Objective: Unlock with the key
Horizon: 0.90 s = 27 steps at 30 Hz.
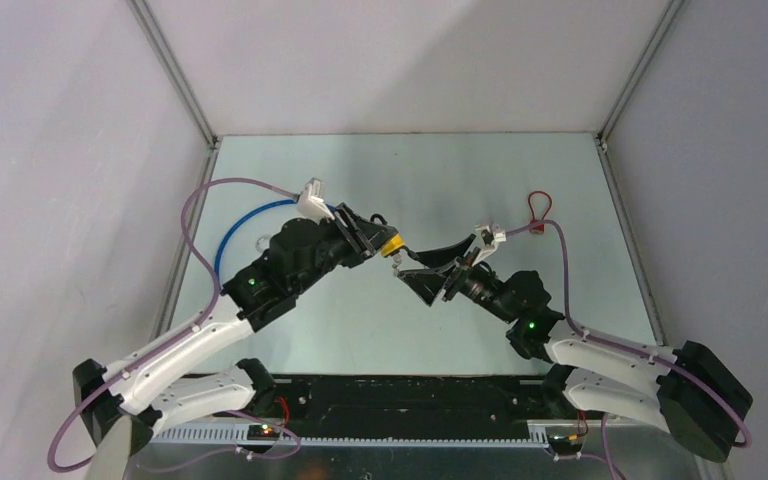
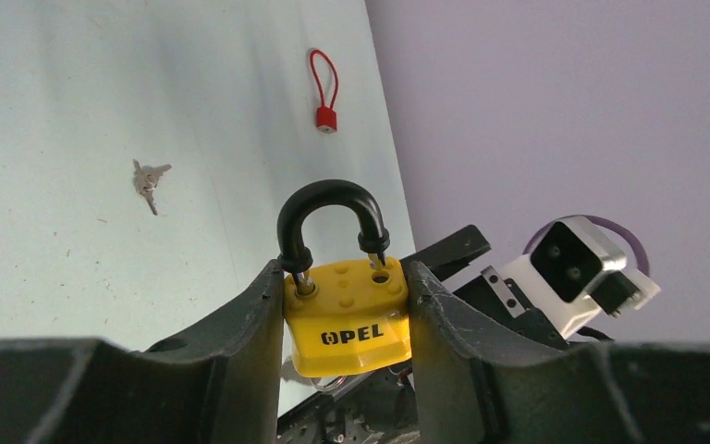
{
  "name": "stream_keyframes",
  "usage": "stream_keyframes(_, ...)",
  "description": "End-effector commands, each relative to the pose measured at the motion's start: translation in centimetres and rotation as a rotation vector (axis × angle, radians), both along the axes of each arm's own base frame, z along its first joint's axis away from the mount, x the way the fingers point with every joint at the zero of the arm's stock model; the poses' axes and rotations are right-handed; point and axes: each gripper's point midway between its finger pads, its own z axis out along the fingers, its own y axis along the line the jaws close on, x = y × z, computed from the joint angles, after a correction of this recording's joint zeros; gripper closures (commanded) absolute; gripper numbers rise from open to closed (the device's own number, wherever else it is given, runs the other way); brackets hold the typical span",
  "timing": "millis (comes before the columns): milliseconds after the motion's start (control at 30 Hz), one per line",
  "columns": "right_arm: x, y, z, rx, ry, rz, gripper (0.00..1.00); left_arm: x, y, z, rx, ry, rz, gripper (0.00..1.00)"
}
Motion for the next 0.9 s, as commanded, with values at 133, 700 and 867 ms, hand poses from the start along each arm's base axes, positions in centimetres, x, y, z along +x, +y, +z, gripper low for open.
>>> stream_keyframes(133,2.3,0.3,2.9,0.002,-0.108,-0.175,0.16,0.2,-1.0,3.0,-0.051,-0.044,-0.017,1.00)
stream_keyframes(700,3.3,1.9,3.3,0.025,-0.083,-0.202,0.73,-0.4,-1.7,2.2,-0.015,-0.049,-0.037,0.85)
stream_keyframes(867,2.9,1.5,3.4,0.012,-0.077,-0.189,1.00,-0.3,0.2,2.3,0.010,-0.068,0.007,0.39)
